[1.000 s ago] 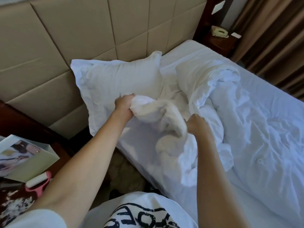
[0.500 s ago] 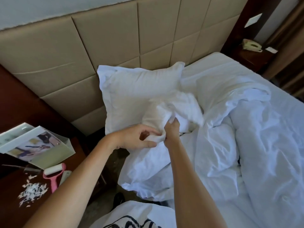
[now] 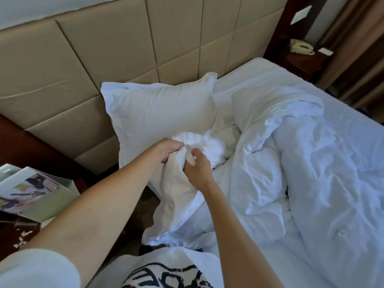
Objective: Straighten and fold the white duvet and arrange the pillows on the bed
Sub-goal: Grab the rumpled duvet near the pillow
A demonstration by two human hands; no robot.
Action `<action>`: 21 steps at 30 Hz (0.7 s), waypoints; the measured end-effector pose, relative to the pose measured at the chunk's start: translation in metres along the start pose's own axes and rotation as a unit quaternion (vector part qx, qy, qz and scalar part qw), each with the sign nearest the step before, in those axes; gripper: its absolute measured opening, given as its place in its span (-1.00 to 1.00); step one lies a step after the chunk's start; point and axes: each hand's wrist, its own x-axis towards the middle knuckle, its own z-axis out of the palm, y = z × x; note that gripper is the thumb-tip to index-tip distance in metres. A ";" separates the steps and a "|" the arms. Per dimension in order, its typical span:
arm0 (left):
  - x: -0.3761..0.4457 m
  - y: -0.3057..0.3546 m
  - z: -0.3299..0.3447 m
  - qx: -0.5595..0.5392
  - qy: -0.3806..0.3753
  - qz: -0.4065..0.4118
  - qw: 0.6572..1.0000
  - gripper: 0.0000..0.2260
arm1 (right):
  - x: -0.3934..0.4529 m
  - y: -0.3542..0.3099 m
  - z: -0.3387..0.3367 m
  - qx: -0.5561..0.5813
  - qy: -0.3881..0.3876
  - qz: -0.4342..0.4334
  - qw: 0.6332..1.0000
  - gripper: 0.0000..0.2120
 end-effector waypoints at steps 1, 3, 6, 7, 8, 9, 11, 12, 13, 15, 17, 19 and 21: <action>0.003 -0.001 -0.001 -0.013 0.019 0.014 1.000 -0.89 | -0.001 0.001 -0.006 -0.007 -0.021 0.011 1.000 -0.81; 0.002 0.002 -0.007 -0.020 0.056 0.056 0.997 -0.71 | 0.002 0.003 -0.016 -0.005 -0.034 0.008 0.999 -0.82; -0.009 0.009 -0.022 0.050 0.065 0.141 0.987 -0.68 | 0.014 0.002 -0.026 0.041 0.043 -0.020 0.998 -0.84; -0.014 0.010 -0.028 0.093 0.057 0.171 0.979 -0.69 | 0.020 -0.001 -0.031 0.042 0.085 -0.030 0.995 -0.81; -0.021 0.013 -0.033 0.125 0.041 0.195 0.972 -0.68 | 0.027 -0.002 -0.037 0.026 0.123 -0.045 0.991 -0.81; -0.026 0.015 -0.038 0.148 0.029 0.216 0.965 -0.66 | 0.036 -0.003 -0.046 -0.009 0.135 -0.066 0.989 -0.86; -0.036 0.023 -0.044 0.192 0.008 0.270 0.943 -0.58 | 0.059 -0.003 -0.062 -0.154 0.045 -0.112 0.981 -0.60; -0.042 0.028 -0.045 0.219 -0.002 0.294 0.930 -0.55 | 0.073 -0.001 -0.066 -0.235 -0.033 -0.122 0.964 -0.33; -0.049 0.033 -0.046 0.239 -0.013 0.314 0.919 -0.51 | 0.087 0.000 -0.069 -0.303 -0.091 -0.121 0.941 -0.12; -0.061 0.040 -0.045 0.262 -0.035 0.330 0.906 -0.46 | 0.108 0.001 -0.070 -0.364 -0.137 -0.126 0.913 0.05; -0.070 0.042 -0.048 0.276 -0.060 0.329 0.901 -0.43 | 0.124 0.003 -0.070 -0.367 -0.140 -0.126 0.911 -0.07; -0.069 0.037 -0.058 0.283 -0.068 0.320 0.902 -0.44 | 0.128 0.000 -0.073 -0.396 -0.128 -0.103 0.903 -0.33; -0.061 0.031 -0.072 0.278 -0.050 0.305 0.909 -0.47 | 0.128 0.002 -0.071 -0.429 -0.104 -0.103 0.891 -0.54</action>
